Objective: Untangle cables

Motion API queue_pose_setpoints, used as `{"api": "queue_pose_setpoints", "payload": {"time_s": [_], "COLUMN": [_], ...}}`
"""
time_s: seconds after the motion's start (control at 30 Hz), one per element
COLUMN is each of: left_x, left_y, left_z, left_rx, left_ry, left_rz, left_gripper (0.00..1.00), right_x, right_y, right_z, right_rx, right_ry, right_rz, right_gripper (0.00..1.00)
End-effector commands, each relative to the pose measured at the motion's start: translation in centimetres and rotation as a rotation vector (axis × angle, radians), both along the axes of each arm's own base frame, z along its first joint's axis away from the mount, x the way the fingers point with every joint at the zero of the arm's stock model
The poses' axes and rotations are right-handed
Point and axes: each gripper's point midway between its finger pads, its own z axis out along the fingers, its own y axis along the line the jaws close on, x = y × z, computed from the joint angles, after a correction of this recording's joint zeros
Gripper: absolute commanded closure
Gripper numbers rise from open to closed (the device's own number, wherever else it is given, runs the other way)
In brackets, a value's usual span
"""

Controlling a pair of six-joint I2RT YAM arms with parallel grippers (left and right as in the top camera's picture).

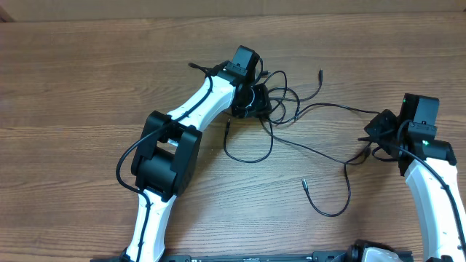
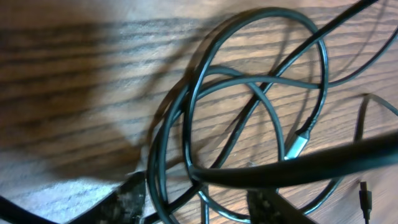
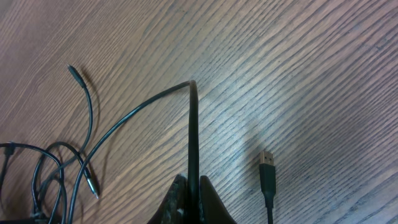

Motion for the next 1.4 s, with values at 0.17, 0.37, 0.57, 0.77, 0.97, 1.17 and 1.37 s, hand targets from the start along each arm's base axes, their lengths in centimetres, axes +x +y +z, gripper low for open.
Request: {"api": "queue_pose_setpoints", "payload": {"time_s": [0.17,0.37,0.57,0.77,0.97,1.17,1.37], "left_x": [-2.7,-3.2,-2.8,-2.6,-3.9,-4.6,-4.9], "left_y": [-2.0,-2.7,-2.4,-1.5,-0.4,-1.1,-0.8], "left_z": [0.2,1.4,2.1,1.0,-1.4,-2.0,-2.3], "left_rx": [-0.113,-0.211,-0.256,-0.16,0.051,0.133,0.182], "left_ry": [0.153,0.235,0.264,0.204,0.17,0.118,0.102], "left_rz": [0.001,0.026,0.046,0.029,0.048,0.027,0.025], "left_gripper": [0.49,0.53,0.53,0.57,0.59,0.68,0.96], "right_x": [0.7,0.6,0.6,0.6,0.6,0.6,0.5], "right_y": [0.0,0.0,0.0,0.1,0.1,0.1,0.1], "right_z": [1.4,1.3,1.3,1.3,1.3,1.3,1.3], "right_rx": [-0.012,-0.012,-0.011,-0.011,-0.011,-0.01,-0.01], "right_ry": [-0.038,-0.037,-0.036,-0.034,-0.033,-0.033,-0.032], "right_rz": [0.012,0.012,0.012,0.012,0.012,0.012,0.012], "right_gripper": [0.96,0.96,0.96,0.96,0.96,0.96,0.96]}}
